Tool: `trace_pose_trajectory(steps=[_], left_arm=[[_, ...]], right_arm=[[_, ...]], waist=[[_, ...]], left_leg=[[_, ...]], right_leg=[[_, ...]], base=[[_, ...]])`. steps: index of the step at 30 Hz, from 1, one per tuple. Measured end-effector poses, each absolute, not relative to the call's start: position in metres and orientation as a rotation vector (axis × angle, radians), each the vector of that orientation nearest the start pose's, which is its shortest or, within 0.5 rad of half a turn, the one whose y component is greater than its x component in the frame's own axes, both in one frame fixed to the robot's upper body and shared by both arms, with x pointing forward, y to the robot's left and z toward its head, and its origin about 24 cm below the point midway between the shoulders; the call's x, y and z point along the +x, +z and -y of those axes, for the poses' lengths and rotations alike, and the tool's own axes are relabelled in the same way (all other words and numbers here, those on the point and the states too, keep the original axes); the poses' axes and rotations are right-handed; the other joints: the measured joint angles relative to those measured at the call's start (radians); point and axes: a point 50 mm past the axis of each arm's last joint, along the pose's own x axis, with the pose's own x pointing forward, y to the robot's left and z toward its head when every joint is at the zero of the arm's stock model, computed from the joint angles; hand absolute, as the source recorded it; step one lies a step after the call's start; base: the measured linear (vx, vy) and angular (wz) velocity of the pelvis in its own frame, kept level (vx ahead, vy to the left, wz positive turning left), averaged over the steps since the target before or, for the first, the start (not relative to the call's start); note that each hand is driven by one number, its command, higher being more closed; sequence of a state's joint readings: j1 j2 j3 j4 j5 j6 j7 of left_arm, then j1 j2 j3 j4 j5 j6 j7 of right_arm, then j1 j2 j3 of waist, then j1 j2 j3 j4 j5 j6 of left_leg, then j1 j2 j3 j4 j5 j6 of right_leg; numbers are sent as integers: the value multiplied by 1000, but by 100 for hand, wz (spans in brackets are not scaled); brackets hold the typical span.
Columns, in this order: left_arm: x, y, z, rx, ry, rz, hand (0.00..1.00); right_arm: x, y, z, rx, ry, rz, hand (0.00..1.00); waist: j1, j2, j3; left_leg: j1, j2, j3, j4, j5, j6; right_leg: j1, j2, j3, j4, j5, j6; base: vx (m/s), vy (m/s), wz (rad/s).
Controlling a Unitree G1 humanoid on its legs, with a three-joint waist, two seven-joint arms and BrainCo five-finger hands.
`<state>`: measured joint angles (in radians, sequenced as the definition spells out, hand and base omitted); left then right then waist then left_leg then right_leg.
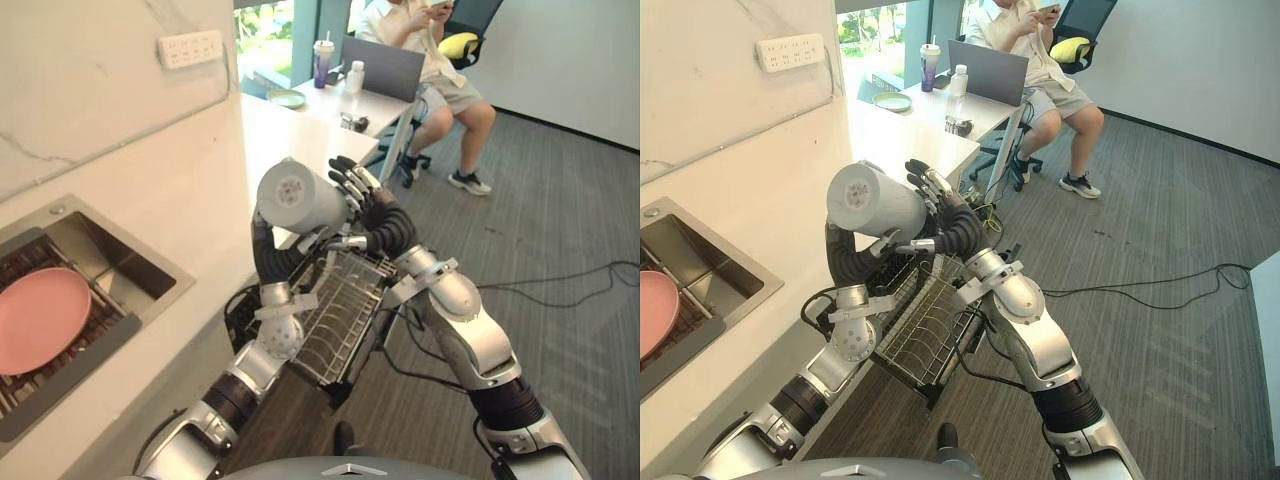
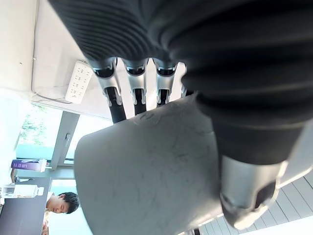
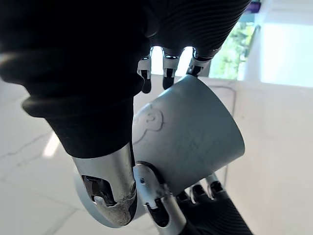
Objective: Walk over to the sink, pick up the cup, carry it to the dishwasher, place the cup inside the dishwasher, then close the dishwasher door
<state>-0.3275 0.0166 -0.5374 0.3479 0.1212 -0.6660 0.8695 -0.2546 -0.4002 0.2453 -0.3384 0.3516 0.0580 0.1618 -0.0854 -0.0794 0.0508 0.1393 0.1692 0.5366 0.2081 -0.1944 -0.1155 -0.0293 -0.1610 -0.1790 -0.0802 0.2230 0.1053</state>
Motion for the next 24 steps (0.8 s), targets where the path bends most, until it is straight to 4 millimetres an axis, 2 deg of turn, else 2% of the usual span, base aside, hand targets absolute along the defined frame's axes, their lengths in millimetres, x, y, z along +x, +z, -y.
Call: trace_pose_trajectory(steps=[14,21,24], left_arm=[[260,92,-46,-170,185,610,100],[261,89,-47,-159,198,597,100],[259,83,-44,-136,176,579,100]], right_arm=[[267,164,103,-218,582,420,0],[272,162,97,-393,562,443,0],[279,154,95,-462,558,415,0]], waist=[[2,-8,-8],[2,-11,-10],[0,-18,-15]], left_leg=[[1,-1,-19,-2,3,3],[-2,-2,-27,-2,6,2],[-8,-4,-46,0,8,3]], right_leg=[[11,-2,-14,0,-1,-1],[12,-4,-21,0,-1,-1],[16,-8,-27,0,-2,-3]], base=[[-5,-2,2],[-9,-3,2],[-20,-1,11]])
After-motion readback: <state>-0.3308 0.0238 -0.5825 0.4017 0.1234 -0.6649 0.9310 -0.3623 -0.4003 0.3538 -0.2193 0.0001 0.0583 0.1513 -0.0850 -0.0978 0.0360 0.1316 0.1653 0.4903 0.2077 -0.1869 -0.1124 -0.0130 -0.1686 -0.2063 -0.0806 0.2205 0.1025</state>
